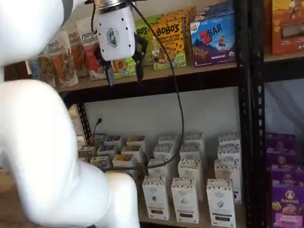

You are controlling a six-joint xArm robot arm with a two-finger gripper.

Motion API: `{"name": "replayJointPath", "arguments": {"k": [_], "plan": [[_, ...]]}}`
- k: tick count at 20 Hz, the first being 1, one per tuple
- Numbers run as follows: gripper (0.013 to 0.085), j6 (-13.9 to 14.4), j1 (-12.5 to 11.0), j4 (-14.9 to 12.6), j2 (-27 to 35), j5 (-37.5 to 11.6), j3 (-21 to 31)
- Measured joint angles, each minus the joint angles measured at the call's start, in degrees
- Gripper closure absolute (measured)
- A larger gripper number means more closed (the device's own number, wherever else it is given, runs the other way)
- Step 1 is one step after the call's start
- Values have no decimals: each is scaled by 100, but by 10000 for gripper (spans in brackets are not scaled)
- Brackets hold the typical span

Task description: Pick up the white box with a green strip in the middle, on the bottom shelf, the sixth box from the left

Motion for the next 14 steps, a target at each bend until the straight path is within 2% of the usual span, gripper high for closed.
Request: {"name": "replayJointPath", "arguments": {"k": [9,14], "plan": [[130,9,42,-115,-46,-31,104],[130,-112,-73,-168,-212,-492,589]]}}
